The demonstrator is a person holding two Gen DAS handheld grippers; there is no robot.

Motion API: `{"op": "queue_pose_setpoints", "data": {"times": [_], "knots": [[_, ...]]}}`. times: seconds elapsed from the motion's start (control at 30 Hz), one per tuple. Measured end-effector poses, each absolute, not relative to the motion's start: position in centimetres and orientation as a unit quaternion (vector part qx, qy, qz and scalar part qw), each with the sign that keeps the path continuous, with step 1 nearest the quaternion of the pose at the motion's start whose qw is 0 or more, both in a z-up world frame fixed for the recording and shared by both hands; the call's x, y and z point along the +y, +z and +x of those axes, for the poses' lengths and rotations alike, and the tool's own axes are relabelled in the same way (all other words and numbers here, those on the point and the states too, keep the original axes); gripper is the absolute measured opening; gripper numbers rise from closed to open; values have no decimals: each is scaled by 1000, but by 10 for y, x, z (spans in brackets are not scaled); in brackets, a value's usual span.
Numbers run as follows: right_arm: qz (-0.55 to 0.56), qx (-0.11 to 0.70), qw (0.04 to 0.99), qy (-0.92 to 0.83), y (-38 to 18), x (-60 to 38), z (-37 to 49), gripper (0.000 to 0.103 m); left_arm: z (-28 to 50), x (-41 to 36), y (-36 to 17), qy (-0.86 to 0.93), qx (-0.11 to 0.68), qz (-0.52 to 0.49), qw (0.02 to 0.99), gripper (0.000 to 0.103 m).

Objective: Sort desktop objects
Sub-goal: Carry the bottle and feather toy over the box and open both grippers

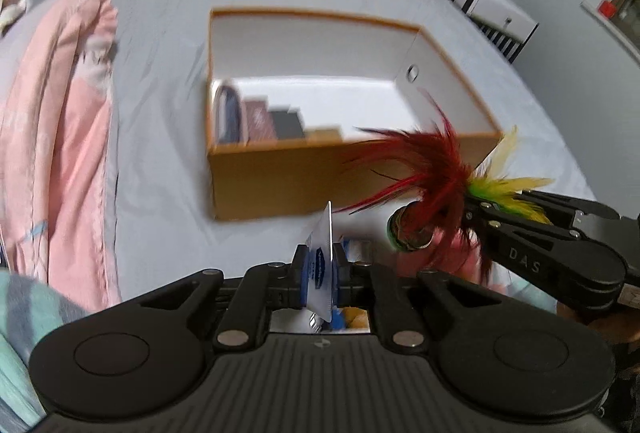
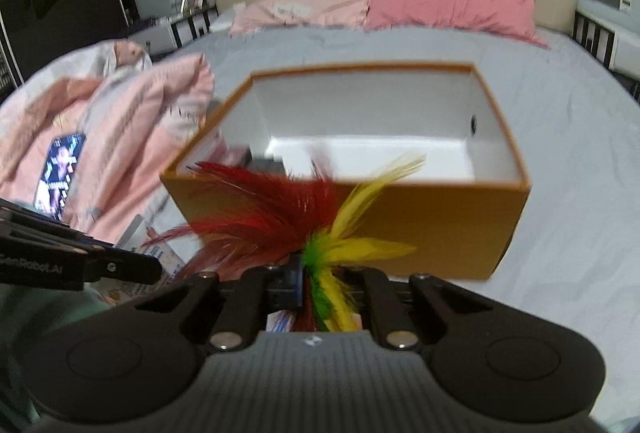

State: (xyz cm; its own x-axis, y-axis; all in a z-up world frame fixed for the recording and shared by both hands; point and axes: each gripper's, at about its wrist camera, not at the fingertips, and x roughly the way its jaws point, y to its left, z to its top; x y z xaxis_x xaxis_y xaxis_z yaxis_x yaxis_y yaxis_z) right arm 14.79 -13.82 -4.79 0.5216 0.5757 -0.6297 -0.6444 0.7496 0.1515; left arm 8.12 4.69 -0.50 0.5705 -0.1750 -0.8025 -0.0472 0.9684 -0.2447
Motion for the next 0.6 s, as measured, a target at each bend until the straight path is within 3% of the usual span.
{"op": "queue_pose_setpoints", "data": {"times": [0.37,0.6], "knots": [[2,265,898,350,25,-155,169,9,125,38,59,-82,382,-149,908,11],[34,249,911,327,32,-160,202,9,174,48,62,-84,375,-180,905,11]]}}
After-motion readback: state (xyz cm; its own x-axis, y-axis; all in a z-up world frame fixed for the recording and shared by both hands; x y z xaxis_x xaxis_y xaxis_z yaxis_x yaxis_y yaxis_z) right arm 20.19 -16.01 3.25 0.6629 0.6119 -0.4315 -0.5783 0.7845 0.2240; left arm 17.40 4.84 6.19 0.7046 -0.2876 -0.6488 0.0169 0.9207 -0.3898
